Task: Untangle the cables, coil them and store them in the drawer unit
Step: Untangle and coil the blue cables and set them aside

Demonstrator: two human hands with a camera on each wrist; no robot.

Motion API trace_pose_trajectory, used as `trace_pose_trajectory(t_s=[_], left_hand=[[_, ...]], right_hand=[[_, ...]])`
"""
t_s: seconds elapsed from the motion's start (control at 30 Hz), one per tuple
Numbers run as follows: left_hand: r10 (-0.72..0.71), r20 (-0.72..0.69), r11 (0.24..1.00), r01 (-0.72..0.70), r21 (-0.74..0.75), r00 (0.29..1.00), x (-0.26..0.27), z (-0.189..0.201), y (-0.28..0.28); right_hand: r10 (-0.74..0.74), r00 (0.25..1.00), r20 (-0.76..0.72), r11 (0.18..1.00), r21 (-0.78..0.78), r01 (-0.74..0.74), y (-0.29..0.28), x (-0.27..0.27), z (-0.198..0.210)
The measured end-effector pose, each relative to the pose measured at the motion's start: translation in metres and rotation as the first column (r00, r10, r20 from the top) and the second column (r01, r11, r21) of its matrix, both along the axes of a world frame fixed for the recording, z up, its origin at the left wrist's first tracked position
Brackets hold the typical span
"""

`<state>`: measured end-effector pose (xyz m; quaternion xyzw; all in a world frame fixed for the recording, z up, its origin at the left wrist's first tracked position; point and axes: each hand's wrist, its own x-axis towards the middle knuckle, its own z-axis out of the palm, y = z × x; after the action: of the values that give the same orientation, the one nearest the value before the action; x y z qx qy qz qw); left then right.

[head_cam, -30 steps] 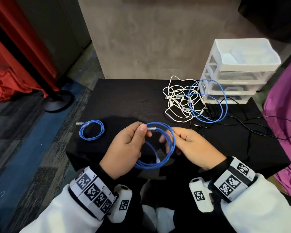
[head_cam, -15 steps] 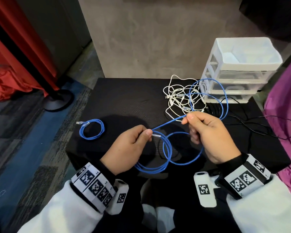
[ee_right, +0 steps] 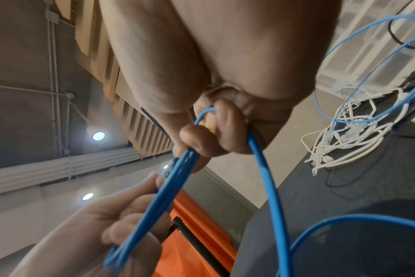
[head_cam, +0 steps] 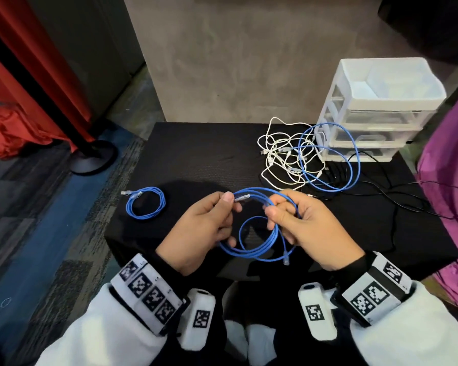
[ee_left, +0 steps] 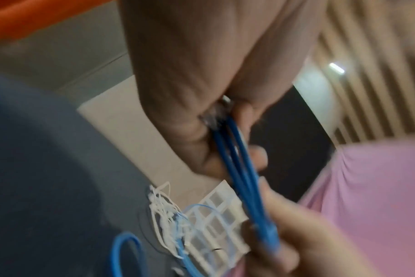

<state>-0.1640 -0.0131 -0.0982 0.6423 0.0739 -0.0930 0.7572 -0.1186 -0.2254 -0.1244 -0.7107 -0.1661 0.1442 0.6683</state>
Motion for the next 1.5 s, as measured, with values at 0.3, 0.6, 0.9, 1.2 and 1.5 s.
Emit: trace_pose_trajectory(t_s=[0.3,0.6,0.9,1.2,1.5], left_hand=[[0.119,0.069,0.993,-0.120,0.002,0.990,0.005,0.004,0.006],[0.226,-0.330,0.926,-0.307,-0.218,0.917,0.001,-0.027,-0.010],[0.342,-0.375,0.816,-0.471,-0.337,0.862,0.018,-0.020,-0.019],[0.338,0.032,0.941,-0.338,-0.018,0.941,0.016,-0.027,-0.012],[-0.141,0.348,0.892,-0.034,0.452,0.927,0.006,-0.014,0.000]], right_hand=[[0.079,0.997,0.012,0.989,-0.127,-0.077,-0.004,0.007,0.001],[-0.168,0.926,-0.339,0.957,0.171,0.236,0.017,0.002,-0.013],[-0.026,0.945,-0.327,0.957,0.266,0.119,0.029,-0.012,-0.007],[-0.014,0.998,-0.057,0.997,-0.079,0.010,0.008,-0.003,-0.006],[0.122,0.983,0.135,0.961,-0.263,-0.083,0.002,0.017,-0.008]])
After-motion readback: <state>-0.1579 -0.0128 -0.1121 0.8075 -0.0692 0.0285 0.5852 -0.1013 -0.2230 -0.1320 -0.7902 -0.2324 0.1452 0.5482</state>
